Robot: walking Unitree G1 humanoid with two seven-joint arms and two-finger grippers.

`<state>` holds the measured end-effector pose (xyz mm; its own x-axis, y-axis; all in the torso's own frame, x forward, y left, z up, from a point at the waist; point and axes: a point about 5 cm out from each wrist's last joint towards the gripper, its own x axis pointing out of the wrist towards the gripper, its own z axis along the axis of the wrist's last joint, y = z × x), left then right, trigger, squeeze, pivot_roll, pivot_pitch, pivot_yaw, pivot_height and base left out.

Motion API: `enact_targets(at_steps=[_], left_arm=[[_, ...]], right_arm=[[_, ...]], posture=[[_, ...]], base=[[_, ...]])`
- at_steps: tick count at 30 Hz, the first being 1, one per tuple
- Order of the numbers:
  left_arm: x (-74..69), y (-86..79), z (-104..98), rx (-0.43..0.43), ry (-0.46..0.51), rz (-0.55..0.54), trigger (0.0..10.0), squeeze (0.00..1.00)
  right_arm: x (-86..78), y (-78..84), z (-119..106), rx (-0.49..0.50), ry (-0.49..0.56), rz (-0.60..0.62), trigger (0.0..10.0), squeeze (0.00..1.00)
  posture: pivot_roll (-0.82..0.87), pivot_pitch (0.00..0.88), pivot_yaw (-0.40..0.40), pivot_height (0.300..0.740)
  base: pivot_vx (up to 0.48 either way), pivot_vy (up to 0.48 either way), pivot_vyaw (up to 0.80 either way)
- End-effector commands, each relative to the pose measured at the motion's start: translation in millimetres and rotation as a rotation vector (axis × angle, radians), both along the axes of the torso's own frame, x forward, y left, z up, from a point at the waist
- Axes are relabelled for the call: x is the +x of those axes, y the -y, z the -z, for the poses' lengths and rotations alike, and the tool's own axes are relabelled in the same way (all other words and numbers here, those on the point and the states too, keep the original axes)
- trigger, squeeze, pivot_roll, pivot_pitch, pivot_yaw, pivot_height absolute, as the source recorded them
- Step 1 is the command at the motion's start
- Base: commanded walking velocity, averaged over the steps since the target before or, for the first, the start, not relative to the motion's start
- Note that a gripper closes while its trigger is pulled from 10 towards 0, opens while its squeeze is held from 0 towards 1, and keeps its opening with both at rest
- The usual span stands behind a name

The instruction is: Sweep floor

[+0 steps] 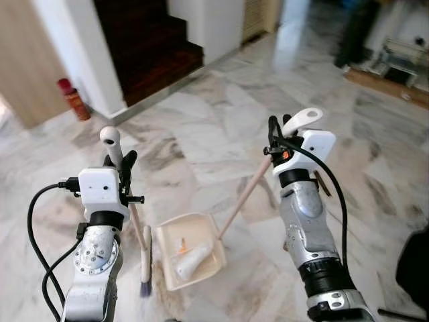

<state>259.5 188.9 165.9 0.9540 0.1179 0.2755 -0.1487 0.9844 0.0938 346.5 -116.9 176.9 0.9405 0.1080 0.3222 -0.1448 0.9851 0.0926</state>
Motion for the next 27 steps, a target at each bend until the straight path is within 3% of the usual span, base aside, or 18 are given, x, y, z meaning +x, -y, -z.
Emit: enact_targets(at_steps=[1, 20, 27], left_arm=[[-2.2, 1.9, -10.6, 0.016, 0.052, -0.006, 10.0, 0.0], [-3.7, 9.6, -10.7, 0.06, 0.056, 0.012, 10.0, 0.0], [-3.5, 9.2, -11.0, 0.089, 0.054, -0.003, 10.0, 0.0]], right_arm=[[-0.5, -2.2, -14.2, 0.02, 0.058, -0.013, 10.0, 0.0], [-0.6, -3.1, -14.2, 0.024, 0.056, -0.029, 10.0, 0.0], [0.3, -5.1, -13.3, 0.051, 0.038, -0.038, 10.0, 0.0]], posture=[[0.02, 0.063, -0.02, 0.74], [0.03, 0.053, -0.021, 0.74], [0.03, 0.074, -0.023, 0.74]], base=[[0.0, 0.0, 0.8], [0.0, 0.0, 0.8], [0.0, 0.0, 0.0]])
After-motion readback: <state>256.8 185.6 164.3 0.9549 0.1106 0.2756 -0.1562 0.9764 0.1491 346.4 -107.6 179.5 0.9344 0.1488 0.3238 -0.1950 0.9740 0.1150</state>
